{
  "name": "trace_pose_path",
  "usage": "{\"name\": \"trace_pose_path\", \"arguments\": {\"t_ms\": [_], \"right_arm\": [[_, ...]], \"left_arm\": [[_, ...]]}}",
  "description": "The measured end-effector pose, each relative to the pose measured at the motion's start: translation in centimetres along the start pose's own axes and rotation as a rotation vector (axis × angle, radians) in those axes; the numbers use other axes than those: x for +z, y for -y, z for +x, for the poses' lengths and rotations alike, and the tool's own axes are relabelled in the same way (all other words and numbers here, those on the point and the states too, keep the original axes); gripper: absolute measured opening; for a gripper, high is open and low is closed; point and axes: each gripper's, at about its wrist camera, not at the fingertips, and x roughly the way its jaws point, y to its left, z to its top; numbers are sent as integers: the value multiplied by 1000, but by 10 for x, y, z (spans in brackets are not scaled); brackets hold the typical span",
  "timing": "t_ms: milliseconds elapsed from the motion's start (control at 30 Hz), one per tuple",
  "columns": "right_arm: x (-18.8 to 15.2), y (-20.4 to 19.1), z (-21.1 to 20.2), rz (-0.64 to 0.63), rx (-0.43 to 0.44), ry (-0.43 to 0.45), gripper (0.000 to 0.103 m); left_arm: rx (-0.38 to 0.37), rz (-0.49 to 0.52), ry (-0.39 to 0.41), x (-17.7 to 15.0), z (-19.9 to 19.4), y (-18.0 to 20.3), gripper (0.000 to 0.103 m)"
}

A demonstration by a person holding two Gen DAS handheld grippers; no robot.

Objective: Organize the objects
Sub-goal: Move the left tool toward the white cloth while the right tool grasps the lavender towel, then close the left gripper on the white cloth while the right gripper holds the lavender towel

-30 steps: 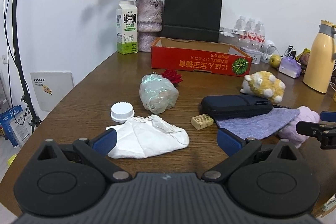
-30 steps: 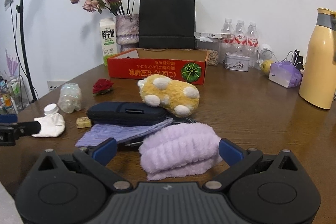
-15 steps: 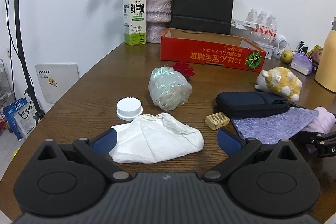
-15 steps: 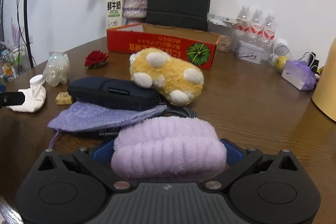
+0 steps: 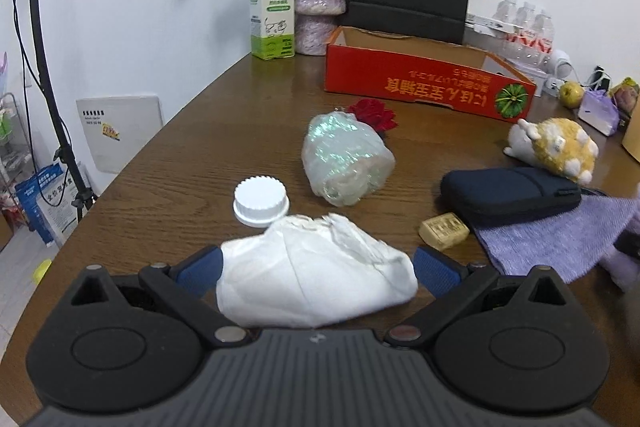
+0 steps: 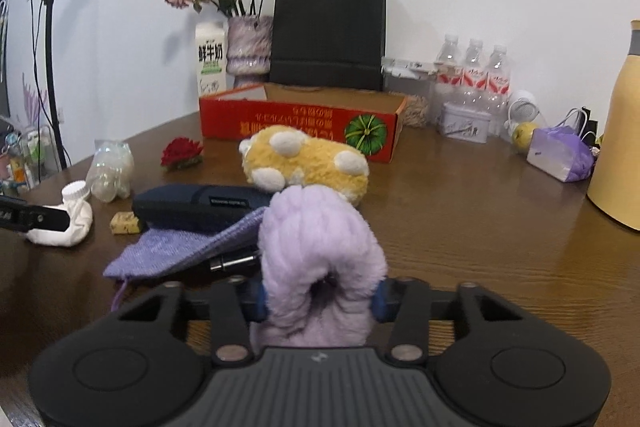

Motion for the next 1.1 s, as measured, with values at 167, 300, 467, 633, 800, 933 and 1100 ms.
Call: {"name": "trace_pose_path", "arguments": {"t_ms": [167,300,467,633,800,933,1100], "right_arm": [[-1,0,-5,6,-9,45,36],[-1,4,-8,37,-20,69,34],[-2,6,-9,59,-22,78,34],[-2,6,-10,62,-19,82,34],[-3,7,-12,69,-16,88,34],[-3,8,-12,79,-16,93,34],[-3,8,-12,83,-13,95,34]], "left_arm": [[-9,-30,-55,10,9,-3,103],[14,-53,-83,16,17,0,103],[65,-55,-136,16,33,4,103],[50,-51,-152,16,35,1,103],[-4,0,-215,19,35,0,103],[-36,29,-211,12,26,1,103],[-40,27,-133,-4,10,7,94]]}}
